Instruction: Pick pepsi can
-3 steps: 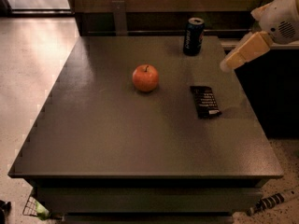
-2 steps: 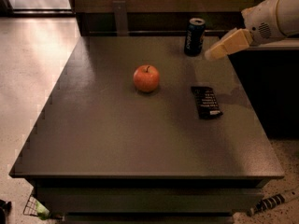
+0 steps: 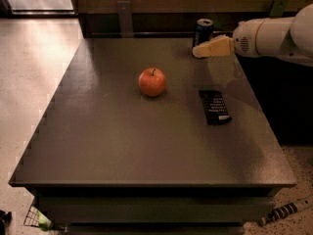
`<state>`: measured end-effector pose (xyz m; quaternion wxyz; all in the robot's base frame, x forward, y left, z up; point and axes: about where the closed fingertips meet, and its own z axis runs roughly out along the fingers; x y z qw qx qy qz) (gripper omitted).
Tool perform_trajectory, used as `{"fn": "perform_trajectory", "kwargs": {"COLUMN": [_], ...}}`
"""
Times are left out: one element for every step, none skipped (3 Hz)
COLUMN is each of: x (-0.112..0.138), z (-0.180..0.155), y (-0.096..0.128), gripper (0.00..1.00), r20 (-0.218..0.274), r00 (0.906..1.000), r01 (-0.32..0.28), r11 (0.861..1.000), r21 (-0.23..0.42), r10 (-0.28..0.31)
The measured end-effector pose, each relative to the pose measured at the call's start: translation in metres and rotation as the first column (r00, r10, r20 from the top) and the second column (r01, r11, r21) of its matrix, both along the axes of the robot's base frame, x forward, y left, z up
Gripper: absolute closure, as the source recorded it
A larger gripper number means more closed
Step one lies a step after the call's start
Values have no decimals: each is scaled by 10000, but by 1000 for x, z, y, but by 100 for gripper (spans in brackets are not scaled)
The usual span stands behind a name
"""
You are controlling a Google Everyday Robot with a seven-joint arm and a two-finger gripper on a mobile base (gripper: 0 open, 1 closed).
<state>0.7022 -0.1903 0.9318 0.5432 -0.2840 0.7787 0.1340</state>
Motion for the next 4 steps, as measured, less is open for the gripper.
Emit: {"fn": "perform_trajectory", "kwargs": {"x": [0,13,37,69], "z": [0,-9,-25,-44], "y": [0,0,-2,-13], "gripper": [0,0,0,0], "r20": [0,200,574,1183], "r00": [10000,9998,9982,9921], "r01": [-2,57,-194,-579], "r11": [10000,9998,9974,9898], "r21": [0,182,692,1305], "r10": [2,-61,154,425]}}
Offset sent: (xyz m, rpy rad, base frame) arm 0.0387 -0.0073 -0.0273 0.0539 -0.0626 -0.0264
